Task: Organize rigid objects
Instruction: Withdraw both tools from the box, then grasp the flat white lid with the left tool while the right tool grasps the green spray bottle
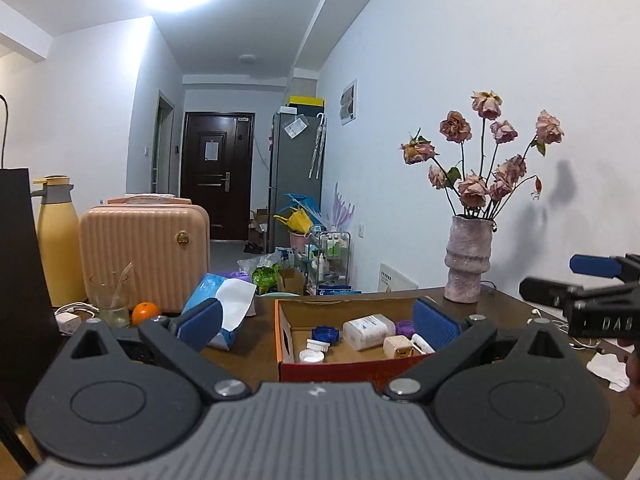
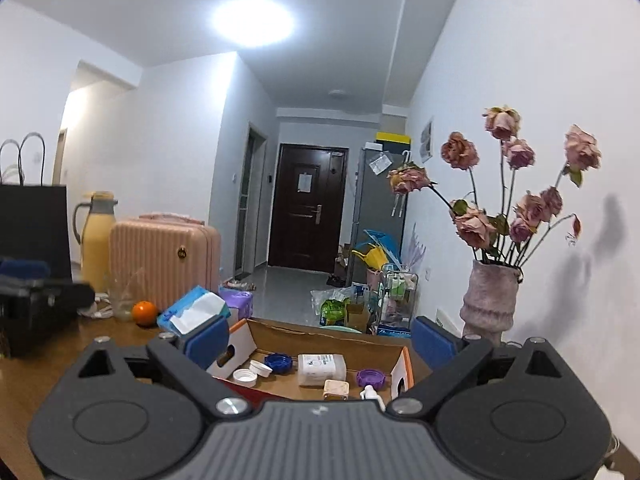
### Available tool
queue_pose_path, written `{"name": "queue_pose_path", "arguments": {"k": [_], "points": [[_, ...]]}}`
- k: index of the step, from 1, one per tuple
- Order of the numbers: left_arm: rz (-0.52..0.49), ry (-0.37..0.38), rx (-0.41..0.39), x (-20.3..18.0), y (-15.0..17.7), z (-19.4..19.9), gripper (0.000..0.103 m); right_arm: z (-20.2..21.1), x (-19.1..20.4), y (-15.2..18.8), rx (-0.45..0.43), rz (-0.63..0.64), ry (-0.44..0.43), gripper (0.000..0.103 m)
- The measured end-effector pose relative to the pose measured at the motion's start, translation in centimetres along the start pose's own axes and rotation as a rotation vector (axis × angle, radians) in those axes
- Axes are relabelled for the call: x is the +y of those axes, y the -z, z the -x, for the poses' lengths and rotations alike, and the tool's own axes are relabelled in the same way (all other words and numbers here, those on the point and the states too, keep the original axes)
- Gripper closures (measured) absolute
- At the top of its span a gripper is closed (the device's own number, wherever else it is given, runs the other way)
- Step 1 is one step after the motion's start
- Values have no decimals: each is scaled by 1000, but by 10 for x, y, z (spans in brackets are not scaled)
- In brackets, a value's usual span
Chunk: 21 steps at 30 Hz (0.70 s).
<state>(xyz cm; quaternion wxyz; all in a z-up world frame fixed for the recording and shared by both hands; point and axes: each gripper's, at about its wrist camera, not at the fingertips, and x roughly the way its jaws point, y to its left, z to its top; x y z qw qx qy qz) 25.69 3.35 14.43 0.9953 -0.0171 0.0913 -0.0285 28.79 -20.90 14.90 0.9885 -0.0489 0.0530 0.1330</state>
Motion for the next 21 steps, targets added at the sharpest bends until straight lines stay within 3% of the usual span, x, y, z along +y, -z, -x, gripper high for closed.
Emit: {"name": "queue_pose_path", "arguments": {"k": [6,10,16,21], "points": [[-54,42,-15,-8,4,17,0,19,1,-2,-39,2,-6,0],[-26,52,-2,-7,9,18,0,15,-4,6,-29,-36,4,0],[-25,9,4,-1,34,30,0,22,-6,40,32,-70,26,0],[-9,8,29,2,71,49,0,46,6,80,76,-12,55,0]]}}
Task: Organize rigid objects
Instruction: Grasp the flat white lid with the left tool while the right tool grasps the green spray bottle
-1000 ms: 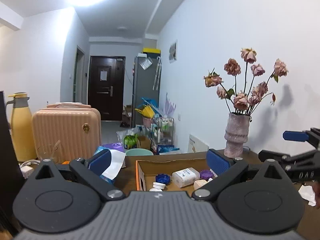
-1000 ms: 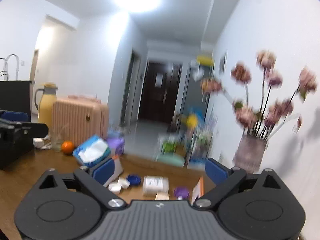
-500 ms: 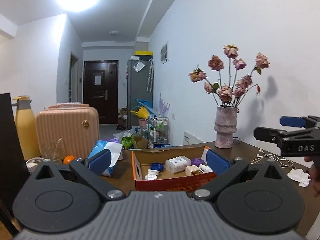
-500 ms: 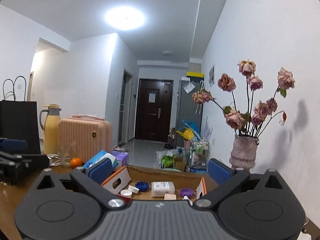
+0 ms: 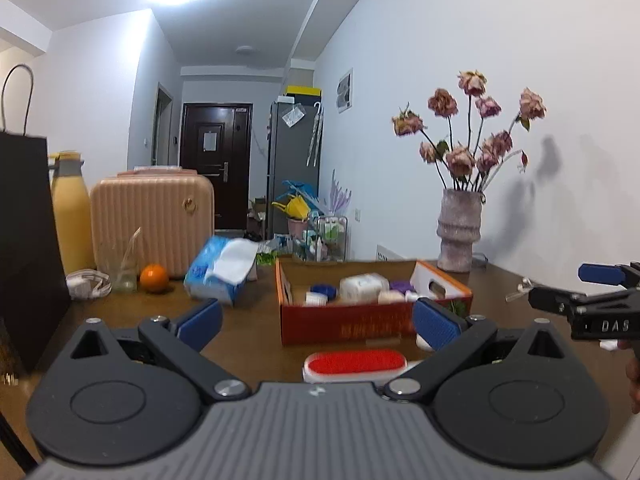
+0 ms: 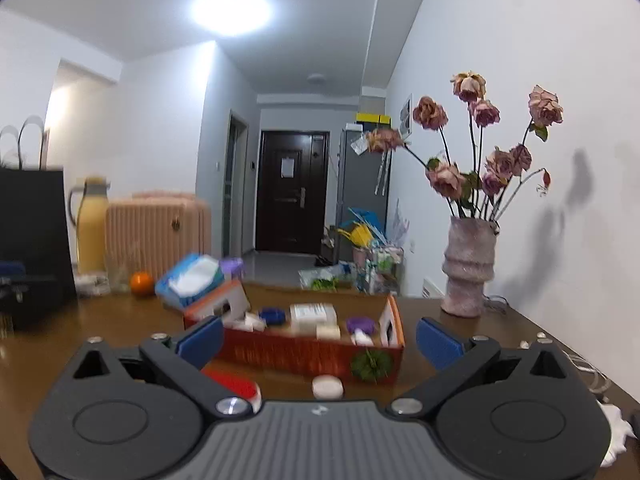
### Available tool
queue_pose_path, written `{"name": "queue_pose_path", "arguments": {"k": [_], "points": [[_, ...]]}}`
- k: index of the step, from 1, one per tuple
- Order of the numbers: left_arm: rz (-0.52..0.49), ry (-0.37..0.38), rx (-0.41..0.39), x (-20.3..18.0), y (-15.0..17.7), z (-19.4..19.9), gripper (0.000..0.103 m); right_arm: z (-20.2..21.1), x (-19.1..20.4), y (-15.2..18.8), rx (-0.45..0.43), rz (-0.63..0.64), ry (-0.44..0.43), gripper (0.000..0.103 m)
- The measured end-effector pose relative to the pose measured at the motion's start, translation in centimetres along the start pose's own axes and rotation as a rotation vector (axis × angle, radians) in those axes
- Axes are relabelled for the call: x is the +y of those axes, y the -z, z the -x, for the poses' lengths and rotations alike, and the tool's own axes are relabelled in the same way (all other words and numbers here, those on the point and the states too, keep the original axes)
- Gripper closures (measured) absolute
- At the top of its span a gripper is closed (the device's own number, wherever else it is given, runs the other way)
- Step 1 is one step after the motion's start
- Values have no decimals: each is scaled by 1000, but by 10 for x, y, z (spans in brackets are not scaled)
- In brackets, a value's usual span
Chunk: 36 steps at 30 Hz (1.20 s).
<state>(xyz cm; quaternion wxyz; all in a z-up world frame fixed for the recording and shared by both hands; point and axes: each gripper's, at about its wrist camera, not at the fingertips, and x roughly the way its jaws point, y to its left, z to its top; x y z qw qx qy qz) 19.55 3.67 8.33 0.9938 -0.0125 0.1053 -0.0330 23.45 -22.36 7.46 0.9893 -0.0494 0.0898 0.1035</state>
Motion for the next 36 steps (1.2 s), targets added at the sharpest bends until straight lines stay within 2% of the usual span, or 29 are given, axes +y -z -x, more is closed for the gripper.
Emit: {"name": "queue_pose_path", "arguments": {"k": [4,7,9,12,15,19,23,27,31,35,36], "points": [[18,9,-14,-5,40,29,0,29,10,46,43,11,5,0],[42,40,38,-12,66,46,0,55,16,81,83,-8,14,0],[21,64,81,-19,76,49,0,66,17,97,118,-22,28,0],[-59,93,131,-31,78,39,0,69,13,104,182,-28,6,0],[-50,70,146,-36,72,20,0,61,4,100,182,-40,28,0],[-13,89,177,-42,58,-10,0,35,-15,90,201,-142,38,2],[-71,108,161,-55,43,-38,0,2,-30,79,208,-228,31,5],[-87,124,141,-63,26,-72,0,-51,-43,66,233,-306,8,9],[-111,131,165,-73,17,-117,0,-114,-52,65,340,-377,2,23],[-146,151,206,-87,13,-162,1,-146,-55,68,380,-278,35,31],[-143,164,214,-91,13,-172,2,-150,-60,69,388,-274,35,39]]}}
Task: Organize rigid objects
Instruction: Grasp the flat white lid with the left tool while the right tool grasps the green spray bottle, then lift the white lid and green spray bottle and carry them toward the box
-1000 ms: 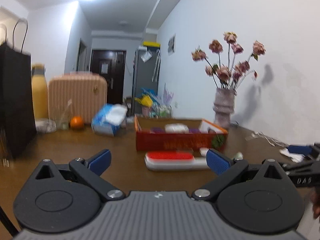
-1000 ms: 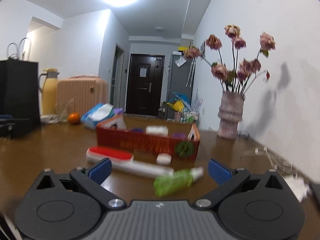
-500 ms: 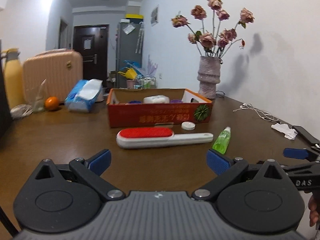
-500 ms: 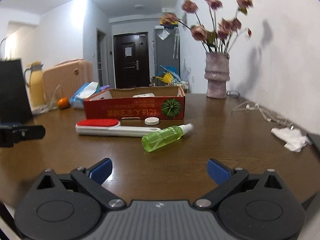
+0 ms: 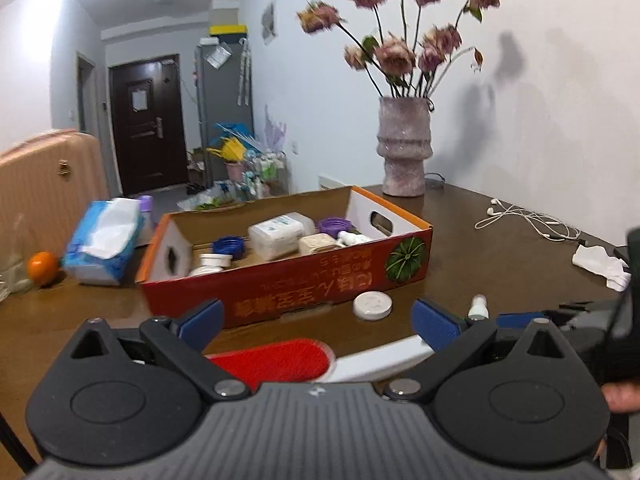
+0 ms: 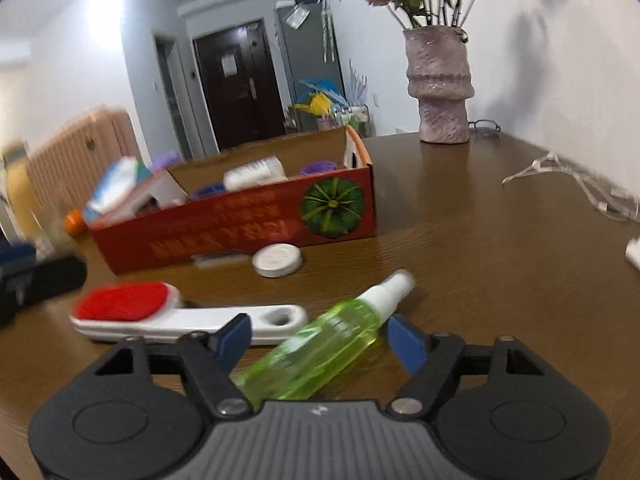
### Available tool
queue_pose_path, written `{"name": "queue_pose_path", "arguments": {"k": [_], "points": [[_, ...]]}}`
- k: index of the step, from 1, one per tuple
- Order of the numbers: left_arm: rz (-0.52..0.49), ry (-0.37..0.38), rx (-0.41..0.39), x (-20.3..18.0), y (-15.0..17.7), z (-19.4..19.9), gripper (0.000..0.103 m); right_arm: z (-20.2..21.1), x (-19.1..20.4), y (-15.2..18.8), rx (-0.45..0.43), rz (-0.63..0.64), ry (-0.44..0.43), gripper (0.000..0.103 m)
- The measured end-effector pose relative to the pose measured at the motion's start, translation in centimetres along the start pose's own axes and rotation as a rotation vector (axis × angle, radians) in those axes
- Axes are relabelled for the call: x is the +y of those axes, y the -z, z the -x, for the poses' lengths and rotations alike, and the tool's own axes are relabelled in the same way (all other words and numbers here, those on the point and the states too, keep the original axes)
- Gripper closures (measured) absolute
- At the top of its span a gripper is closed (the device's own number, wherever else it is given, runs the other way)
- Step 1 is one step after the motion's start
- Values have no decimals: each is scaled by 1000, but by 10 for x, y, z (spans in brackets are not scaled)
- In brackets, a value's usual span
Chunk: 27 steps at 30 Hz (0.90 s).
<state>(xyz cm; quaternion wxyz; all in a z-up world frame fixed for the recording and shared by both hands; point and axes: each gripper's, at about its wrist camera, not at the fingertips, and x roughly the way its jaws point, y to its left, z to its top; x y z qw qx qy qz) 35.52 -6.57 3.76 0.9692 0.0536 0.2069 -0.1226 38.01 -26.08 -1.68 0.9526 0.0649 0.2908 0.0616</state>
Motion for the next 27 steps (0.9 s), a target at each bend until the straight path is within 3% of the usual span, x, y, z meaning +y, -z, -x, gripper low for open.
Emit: {"name": "queue_pose_path", "arguments": {"k": [1,5,7,12,14,16,17,27], "points": [[2,20,11,-2,-3,-13,5,-2,-6,-1,6,-4,-11,47],[-20,74,99,-20,-13,-73,24,-6,-29,-8,30,27,20,61],[-50,74,135,-31,-15,-102,26,-8,-38,-10,37,51,65,69],[-97,60,203,-46,-5,-152,32,-13,-60,-13,43,58,90,72],[-71,71,246,-45,-3,-165,43,-15,-64,-14,38,62,85,72],[-22,85,250,-40,-2,-169,52,-15,-65,-14,33,65,82,72],[-25,83,246,-41,-3,-169,63,-16,-65,-13,33,67,79,72],[-21,107,232,-46,-6,-141,63,-4,-60,-10,29,54,60,73]]}}
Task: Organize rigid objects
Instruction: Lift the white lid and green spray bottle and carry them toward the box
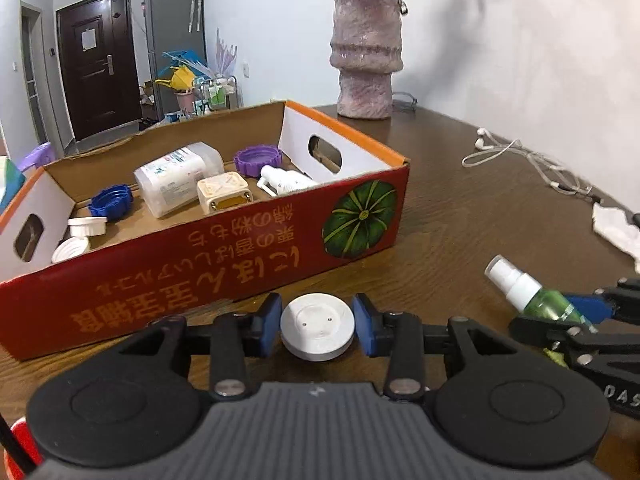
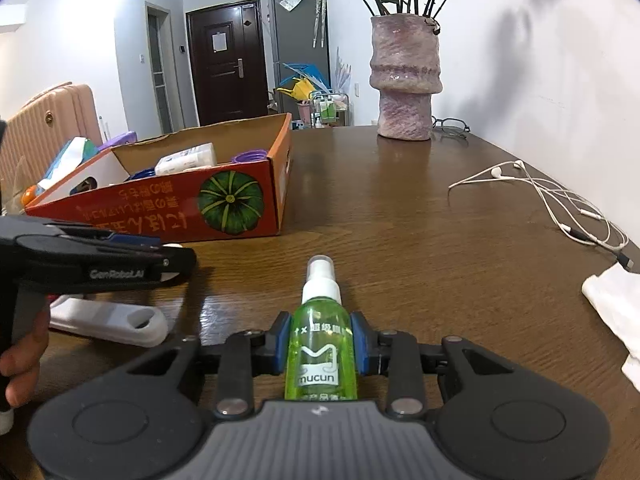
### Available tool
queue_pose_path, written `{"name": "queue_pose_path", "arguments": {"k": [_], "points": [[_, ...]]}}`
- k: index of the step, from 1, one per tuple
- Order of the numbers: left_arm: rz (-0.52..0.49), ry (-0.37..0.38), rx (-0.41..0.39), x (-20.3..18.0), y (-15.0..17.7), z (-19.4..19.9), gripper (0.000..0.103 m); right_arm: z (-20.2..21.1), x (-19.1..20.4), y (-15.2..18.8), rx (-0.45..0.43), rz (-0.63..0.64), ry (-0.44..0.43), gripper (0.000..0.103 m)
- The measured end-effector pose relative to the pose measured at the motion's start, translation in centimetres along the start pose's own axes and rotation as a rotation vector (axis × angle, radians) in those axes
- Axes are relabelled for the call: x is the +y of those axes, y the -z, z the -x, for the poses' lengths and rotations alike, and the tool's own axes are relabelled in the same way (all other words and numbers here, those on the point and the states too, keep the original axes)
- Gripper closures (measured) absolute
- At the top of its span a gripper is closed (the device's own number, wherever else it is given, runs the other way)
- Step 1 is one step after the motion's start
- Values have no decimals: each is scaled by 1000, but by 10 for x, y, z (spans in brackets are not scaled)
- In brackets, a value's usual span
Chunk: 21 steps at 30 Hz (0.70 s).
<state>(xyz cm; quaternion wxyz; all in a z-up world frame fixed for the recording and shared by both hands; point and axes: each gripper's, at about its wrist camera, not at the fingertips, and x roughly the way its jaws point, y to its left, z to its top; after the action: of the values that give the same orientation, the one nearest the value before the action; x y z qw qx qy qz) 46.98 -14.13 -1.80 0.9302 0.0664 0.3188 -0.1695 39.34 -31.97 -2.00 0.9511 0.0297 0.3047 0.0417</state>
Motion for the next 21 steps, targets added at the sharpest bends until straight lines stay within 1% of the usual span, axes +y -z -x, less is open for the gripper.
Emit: {"name": "queue_pose_path", "arguments": {"k": [4,9,11,15,17,21], "points": [[19,8,-51,1,4,38,63,25,11,3,-36,1,-22,73],[60,-13,-133,8,24,104,63,68,31,3,-103,34,-54,73],[81,-37,-167,12,37,132,63,86,41,3,-126,48,-64,73],[108,-123,-204,22,65,183,63,123,63,8,-168,76,-78,73],[136,-152,-234,27,80,211,63,143,75,11,-196,97,-84,73],[217,-171,-292,40,108,261,63,179,97,20,-243,130,-89,73]]}}
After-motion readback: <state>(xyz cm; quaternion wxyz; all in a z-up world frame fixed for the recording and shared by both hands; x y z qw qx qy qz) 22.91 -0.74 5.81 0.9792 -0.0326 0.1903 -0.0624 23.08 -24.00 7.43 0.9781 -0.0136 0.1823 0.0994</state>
